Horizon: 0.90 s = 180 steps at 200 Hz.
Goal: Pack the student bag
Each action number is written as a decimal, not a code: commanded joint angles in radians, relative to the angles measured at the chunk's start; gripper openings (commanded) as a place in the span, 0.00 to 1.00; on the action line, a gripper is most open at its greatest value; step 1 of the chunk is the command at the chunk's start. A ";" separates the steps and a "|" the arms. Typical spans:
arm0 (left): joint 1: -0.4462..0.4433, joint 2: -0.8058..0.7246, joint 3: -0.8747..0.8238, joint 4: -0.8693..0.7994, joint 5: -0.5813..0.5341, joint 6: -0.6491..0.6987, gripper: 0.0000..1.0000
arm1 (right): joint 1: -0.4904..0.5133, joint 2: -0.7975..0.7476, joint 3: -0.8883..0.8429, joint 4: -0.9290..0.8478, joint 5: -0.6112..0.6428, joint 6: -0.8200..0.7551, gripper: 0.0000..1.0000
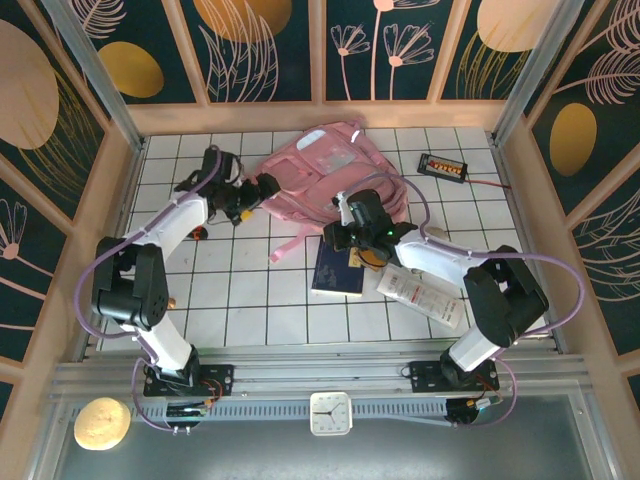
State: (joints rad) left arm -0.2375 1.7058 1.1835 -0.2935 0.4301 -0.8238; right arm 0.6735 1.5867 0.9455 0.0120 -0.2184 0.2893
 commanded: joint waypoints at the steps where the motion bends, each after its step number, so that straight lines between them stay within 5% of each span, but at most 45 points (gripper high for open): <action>1: -0.013 0.052 -0.078 0.246 0.092 -0.145 0.97 | -0.002 0.009 0.049 0.005 -0.049 -0.029 0.00; 64: -0.009 0.185 -0.055 0.342 0.052 -0.182 0.71 | -0.005 0.015 0.059 -0.032 -0.054 -0.037 0.00; 122: -0.009 0.222 -0.039 0.407 0.053 -0.193 0.00 | -0.017 0.140 0.195 -0.253 -0.141 -0.002 0.00; 180: -0.036 0.167 -0.098 0.485 0.057 -0.246 0.00 | 0.011 0.298 0.425 -0.455 -0.328 0.072 0.00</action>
State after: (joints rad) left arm -0.2443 1.9301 1.1061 0.1074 0.4545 -1.0328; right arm 0.6601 1.8301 1.2564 -0.3542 -0.4088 0.3256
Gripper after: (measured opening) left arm 0.059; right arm 0.090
